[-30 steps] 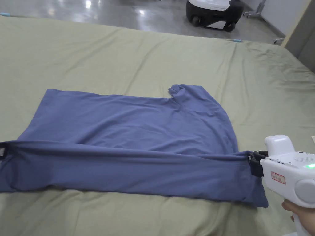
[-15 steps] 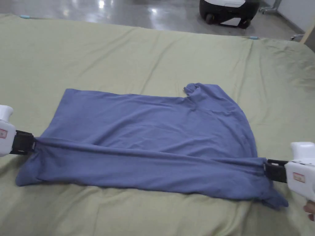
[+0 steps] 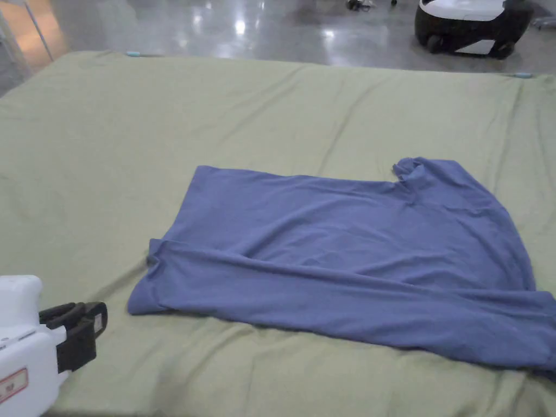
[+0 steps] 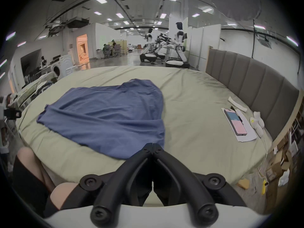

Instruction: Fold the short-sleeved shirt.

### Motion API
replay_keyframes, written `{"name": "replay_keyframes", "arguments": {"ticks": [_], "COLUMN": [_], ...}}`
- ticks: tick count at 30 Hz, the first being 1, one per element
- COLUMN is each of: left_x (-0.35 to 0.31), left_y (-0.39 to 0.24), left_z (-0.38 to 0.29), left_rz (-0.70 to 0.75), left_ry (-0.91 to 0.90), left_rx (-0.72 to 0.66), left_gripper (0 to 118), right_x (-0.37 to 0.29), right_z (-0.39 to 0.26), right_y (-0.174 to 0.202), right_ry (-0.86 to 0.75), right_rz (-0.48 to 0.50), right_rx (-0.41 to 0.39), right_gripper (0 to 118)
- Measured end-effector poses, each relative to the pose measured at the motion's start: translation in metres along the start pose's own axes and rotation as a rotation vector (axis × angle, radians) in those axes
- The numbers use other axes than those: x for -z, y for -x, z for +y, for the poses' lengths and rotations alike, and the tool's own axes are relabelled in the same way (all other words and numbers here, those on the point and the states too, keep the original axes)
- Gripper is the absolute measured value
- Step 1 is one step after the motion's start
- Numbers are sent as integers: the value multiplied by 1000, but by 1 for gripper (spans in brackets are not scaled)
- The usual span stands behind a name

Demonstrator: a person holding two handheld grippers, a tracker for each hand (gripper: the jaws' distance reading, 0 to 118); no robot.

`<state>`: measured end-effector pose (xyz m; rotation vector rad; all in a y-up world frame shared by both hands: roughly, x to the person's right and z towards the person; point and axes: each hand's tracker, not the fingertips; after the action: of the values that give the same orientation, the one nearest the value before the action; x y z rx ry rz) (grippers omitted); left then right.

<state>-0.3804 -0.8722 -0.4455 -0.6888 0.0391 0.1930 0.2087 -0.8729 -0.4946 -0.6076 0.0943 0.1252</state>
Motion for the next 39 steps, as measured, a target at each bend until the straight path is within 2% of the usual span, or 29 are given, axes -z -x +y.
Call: {"name": "replay_keyframes", "arguments": {"ticks": [4,5,6,7,8,9,12,13,14,16,19,22,23,26,29,30,32,33,34,37,39], "left_x": [40,49,63,75,87,100,132,141,150,160,147,139,136,121,96,90,81,79,83,86,89], "left_y": [-1,1,6,9,10,12,19,18,18,13,-13,-29,-31,-28,-24,-24,-22,-21,-10,-3,-17], "left_z": [1,3,9,13,17,20,24,24,23,18,15,10,10,13,24,27,30,31,31,33,33], "left_rz": [-42,-31,-19,-13,-3,1,16,60,50,74,93,127,136,119,80,80,77,78,71,41,45], "left_ry": [130,124,120,136,154,169,171,198,215,253,195,168,159,99,27,22,17,17,15,40,51], "left_rx": [0,-4,-9,-16,-19,-25,-62,-44,-39,-33,105,249,282,255,190,192,190,188,177,131,137], "left_gripper": [0,5,22,62,88,99,97,90,74,62,52,10,7,5,4,4,4,4,4,4,4], "right_x": [1,1,1,3,4,4,7,8,9,13,17,26,29,40,46,46,47,50,53,72,89], "right_z": [2,2,3,5,6,7,9,9,8,6,3,0,-2,-10,-21,-24,-30,-31,-31,-33,-32], "right_y": [17,20,23,25,26,28,33,34,34,34,33,30,30,24,8,3,-11,-16,-21,-36,-41], "right_ry": [9,8,8,8,5,2,0,3,7,15,36,61,66,86,115,104,95,113,118,132,179], "right_rz": [22,26,34,44,47,57,68,67,67,63,56,64,60,21,-14,-20,-23,-13,3,-6,18], "right_rx": [-52,-56,-61,-70,-73,-76,-91,-96,-97,-106,-110,-89,-90,-115,-65,-45,8,40,67,104,131], "right_gripper": [0,0,0,0,0,0,0,0,0,0,0,0,0,0,0,7,59,76,82,81,70]}}
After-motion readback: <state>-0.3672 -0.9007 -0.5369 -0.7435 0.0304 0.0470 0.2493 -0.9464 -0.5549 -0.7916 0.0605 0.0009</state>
